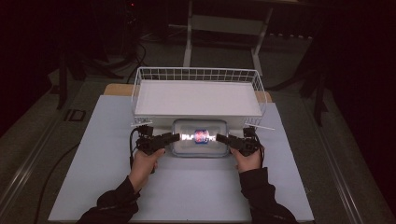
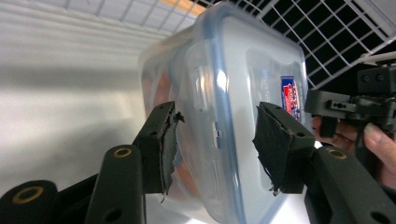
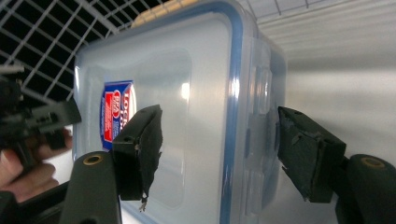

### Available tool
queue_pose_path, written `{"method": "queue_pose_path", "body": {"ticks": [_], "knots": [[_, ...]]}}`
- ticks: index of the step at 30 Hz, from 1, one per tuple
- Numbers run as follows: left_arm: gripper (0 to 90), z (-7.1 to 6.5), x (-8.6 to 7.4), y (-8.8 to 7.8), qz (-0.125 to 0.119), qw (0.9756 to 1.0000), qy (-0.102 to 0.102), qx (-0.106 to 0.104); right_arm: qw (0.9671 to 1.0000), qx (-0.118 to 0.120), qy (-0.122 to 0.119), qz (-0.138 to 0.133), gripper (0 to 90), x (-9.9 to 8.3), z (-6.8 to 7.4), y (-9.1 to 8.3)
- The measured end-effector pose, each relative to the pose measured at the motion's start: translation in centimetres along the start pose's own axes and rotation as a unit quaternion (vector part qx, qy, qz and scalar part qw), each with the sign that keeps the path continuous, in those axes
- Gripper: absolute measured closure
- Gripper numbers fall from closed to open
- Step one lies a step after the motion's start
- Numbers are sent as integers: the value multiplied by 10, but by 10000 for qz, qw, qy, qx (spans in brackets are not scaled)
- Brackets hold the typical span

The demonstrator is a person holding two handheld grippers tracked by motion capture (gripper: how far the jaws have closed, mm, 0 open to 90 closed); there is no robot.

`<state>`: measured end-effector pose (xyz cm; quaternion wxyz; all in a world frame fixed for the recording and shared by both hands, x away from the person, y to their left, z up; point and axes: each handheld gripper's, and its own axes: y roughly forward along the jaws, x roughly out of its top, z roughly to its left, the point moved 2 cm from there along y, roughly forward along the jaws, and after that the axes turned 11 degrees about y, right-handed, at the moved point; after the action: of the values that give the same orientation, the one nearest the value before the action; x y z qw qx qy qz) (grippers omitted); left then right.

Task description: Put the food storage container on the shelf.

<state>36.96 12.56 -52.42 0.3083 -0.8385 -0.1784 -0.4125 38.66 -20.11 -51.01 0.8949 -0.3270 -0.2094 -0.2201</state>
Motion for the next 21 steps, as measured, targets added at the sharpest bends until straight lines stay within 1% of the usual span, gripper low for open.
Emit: {"method": "queue_pose_path", "body": {"ticks": [1,3,4,5,6,7,9,10,12,14,17,18,19,21], "knots": [[475,0,0,0,3,10000,-13,16,9999,23,-87,-123,330,1,-2,2],[472,0,0,0,35,10000,-14,8,9998,31,-78,-191,327,1,-3,3],[471,0,0,0,50,10000,-18,7,9998,32,-88,-193,326,1,-3,3],[470,-1,0,0,55,10000,-9,16,9999,23,-4,-148,325,0,-2,2],[468,-1,0,0,67,10000,-20,28,9999,-6,0,-162,323,-1,0,2],[450,-2,0,0,68,9999,-46,93,9997,-40,-82,-208,321,-1,0,2],[438,-3,0,1,43,9999,-78,144,9997,-91,-96,-193,299,-1,1,4],[437,-4,1,1,45,9998,-35,209,9997,-107,-108,-212,293,-1,1,4],[429,-7,2,2,19,9990,187,407,9994,-118,-141,-283,290,0,-1,6],[428,-6,4,3,10,9984,258,506,9993,-153,-176,-304,278,0,-1,6],[405,-7,5,4,-28,9979,228,607,9988,-214,-243,-360,272,0,1,7],[399,-6,5,4,-25,9970,358,693,9987,-259,-249,-373,271,0,2,7],[389,-6,5,4,-35,9965,395,735,9986,-293,-247,-373,270,0,3,7],[381,-6,5,5,-52,9959,377,817,9982,-359,-280,-388,267,0,4,7]]}}
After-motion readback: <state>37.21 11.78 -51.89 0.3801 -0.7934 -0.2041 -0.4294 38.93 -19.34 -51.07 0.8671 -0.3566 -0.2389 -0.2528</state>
